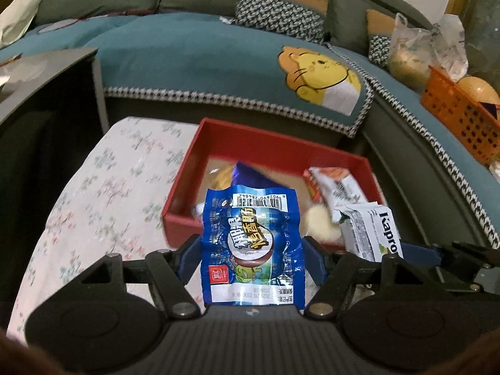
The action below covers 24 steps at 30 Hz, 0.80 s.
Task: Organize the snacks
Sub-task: 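Lift the wafer bar and sausage packet and carry them over the red box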
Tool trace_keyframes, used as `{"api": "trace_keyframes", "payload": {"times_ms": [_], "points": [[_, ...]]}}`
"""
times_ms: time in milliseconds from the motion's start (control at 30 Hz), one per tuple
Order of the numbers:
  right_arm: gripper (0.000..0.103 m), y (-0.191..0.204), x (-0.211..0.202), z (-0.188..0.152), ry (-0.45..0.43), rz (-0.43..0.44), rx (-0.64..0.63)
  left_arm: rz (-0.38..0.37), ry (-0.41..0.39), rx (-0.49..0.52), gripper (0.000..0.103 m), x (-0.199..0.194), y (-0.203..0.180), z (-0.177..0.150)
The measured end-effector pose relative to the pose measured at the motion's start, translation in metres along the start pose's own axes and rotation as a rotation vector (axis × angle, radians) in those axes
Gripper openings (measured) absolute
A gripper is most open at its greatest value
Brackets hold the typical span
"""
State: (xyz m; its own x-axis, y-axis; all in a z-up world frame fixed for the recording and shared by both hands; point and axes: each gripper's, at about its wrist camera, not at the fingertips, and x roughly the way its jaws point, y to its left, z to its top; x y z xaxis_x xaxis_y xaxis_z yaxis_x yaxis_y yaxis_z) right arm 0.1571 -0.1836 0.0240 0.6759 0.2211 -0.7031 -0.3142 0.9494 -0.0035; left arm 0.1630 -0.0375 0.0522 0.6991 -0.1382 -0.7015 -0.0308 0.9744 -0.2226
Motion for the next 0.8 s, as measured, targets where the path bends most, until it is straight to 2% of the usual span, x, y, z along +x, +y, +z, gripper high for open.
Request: {"api": "trace_keyframes", "payload": {"times_ms": [200,433,800], "points": [[0.065,-0.015,0.0,0.021,-0.051,-0.009,0.039,-0.019,-0.036,-0.003,0.103,0.008,-0.014,0.022],[0.065,-0.03,0.011,0.037,-0.066,-0.025,0.06,-0.015,-0.05,-0.006,0.103,0.03,-0.026,0.04],[0.065,-0.05,0.05,0.055,-0.022,-0.064,0.081,0.003,-0.008,-0.026,0.103,0.085,-0.032,0.058]]}}
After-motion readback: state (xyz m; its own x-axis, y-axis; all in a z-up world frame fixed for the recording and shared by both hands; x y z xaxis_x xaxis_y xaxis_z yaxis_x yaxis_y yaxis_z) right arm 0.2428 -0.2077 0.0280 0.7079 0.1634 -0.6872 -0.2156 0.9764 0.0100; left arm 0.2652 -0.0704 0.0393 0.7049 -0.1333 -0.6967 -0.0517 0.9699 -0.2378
